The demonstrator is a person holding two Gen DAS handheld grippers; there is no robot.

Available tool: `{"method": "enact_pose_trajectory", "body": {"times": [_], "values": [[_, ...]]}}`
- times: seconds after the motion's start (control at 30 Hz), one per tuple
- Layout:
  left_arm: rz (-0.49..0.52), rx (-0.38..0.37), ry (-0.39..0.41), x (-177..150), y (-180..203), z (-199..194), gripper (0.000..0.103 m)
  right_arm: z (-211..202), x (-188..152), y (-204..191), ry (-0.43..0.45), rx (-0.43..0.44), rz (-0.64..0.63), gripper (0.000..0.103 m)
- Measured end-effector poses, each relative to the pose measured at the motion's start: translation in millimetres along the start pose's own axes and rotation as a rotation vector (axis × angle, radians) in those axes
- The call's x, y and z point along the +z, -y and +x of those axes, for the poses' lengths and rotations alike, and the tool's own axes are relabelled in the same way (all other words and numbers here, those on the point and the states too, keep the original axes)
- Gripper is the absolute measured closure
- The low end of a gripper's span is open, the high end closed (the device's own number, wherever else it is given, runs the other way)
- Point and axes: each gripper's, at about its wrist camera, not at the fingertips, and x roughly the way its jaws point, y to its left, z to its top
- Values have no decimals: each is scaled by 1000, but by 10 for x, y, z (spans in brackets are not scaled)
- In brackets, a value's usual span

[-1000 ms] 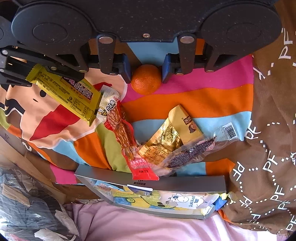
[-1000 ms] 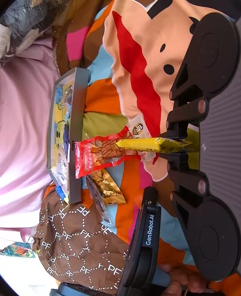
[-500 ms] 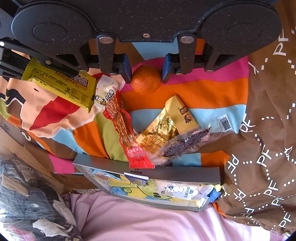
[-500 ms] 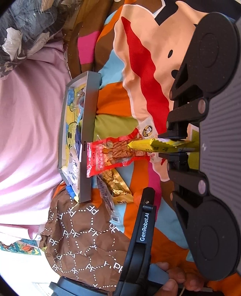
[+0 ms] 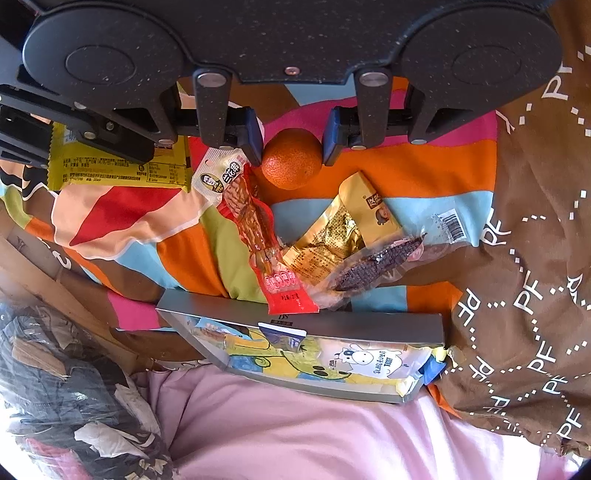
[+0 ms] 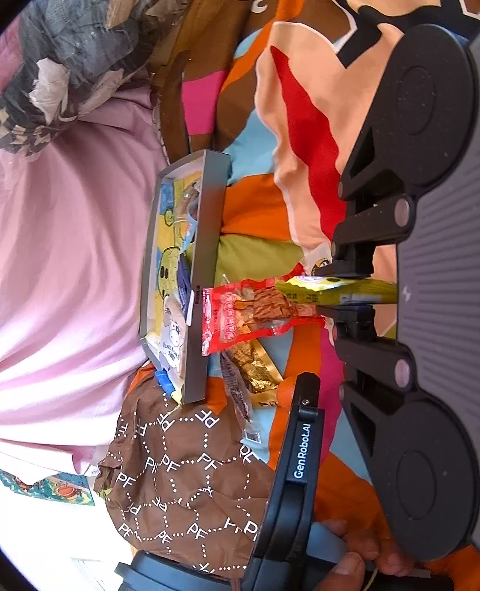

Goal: Organize snacks
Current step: 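Lift the mandarin with the left tool while the right tool lifts the yellow bar, then carry both items over the tray and open both tools to drop them in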

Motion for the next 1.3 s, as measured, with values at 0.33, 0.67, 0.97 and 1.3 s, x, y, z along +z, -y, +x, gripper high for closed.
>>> {"method": "enact_pose_trajectory", "body": {"times": [0.33, 0.67, 0.97, 1.3], "values": [[-16, -10, 15, 69, 7, -65, 67, -97, 123, -67, 65, -32, -113, 89], [-97, -9, 45, 472, -107, -126, 67, 17, 596, 86, 166, -44, -226, 89], [-68, 45, 134, 1347, -261, 56, 67, 707, 1228, 338, 264, -38, -315, 89], [-64, 108, 159, 2000, -505, 677, 67, 1574, 1441, 396, 269, -102, -344, 89]]}}
